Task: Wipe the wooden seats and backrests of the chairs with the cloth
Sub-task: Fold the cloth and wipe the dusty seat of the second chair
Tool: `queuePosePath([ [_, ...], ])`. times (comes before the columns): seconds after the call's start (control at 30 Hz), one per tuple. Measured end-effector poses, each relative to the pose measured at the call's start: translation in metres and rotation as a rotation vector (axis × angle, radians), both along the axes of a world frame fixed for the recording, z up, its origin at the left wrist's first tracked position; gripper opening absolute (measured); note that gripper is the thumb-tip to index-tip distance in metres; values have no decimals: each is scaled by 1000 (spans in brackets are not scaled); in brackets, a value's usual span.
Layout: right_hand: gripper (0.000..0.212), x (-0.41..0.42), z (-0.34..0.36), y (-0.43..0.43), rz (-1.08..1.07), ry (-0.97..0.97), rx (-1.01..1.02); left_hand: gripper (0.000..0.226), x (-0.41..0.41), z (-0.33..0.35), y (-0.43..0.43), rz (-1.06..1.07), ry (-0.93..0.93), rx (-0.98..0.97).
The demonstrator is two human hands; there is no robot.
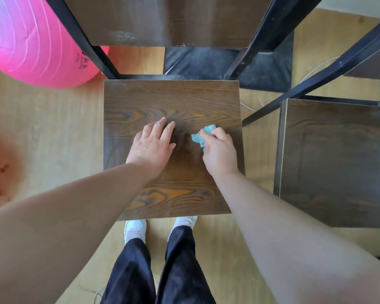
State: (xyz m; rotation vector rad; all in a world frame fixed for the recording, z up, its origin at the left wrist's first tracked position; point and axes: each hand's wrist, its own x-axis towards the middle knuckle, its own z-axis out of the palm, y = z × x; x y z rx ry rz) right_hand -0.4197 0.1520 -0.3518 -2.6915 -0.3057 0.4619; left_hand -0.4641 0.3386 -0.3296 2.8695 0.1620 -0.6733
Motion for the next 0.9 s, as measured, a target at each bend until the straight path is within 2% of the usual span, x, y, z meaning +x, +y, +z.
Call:
queuePosePath([
  [0.1,46,-44,1,3,78,-22,10,60,-13,4,-1,-41,2,47],
  [0.3,59,-120,5,-1,307,53,3,60,-34,9,3,-98,-15,135],
  [0.5,57,-161,3,-14,334,149,86,59,-44,17,4,-88,-31,165],
  [0.57,52,-149,14,-20,290,126,129,59,-45,19,4,-68,-32,167],
  [0.7,39,-73,30,-41,12,-31,193,58,-44,20,3,-43,-45,152],
  [0.8,21,1,33,-58,-191,-1,254,58,-41,20,-1,-41,-52,142],
  [0.9,24,59,29,-66,-147,26,171,58,-38,18,-9,-46,-54,123],
])
